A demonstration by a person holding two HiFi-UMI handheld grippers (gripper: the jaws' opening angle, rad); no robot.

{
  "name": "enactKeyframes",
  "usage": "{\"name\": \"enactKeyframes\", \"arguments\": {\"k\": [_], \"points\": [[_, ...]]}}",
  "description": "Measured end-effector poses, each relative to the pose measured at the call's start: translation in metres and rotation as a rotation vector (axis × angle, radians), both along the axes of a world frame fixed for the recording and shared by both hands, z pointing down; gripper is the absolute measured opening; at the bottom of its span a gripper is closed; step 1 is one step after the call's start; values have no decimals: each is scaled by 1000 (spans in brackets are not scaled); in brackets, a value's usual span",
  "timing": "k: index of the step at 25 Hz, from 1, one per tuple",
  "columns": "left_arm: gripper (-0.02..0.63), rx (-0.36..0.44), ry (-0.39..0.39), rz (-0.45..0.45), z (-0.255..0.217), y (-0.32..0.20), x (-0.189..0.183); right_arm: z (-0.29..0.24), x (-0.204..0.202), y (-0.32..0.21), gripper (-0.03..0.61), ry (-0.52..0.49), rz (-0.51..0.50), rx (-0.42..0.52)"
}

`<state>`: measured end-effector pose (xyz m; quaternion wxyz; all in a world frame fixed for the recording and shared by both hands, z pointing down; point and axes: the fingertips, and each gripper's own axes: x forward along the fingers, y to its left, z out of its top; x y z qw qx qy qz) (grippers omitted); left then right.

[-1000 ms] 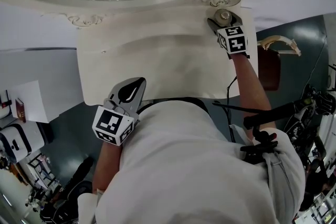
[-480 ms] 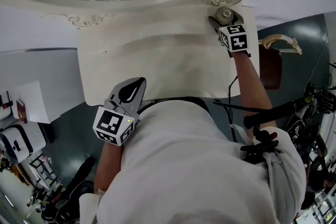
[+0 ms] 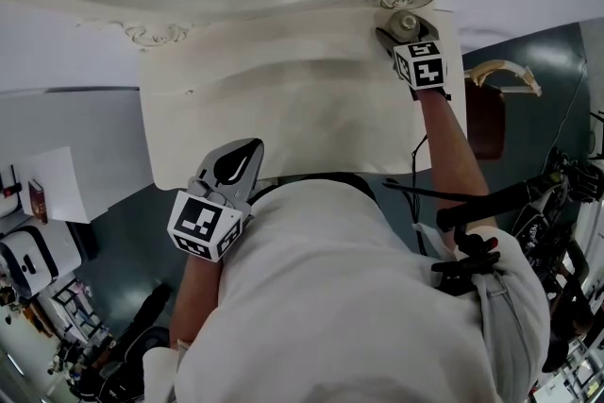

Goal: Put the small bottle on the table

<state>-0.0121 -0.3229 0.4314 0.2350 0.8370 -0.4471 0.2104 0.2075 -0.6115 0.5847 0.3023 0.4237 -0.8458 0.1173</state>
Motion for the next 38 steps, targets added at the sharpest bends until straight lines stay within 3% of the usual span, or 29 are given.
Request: {"name": "enactKeyframes", "arguments": {"k": [10,23,31,38], "points": [[3,18,12,29,-3,11,-8,-11,13,11,377,8,64,21],[3,50,47,105,-4,36,-27,-20,27,67,355,12,189,16],[3,78,71,147,-11,69,-54,-32,9,134,249,25,223,13],[3,97,88,187,-13,95,-72,-48,-18,191,63,29,242,26]]}}
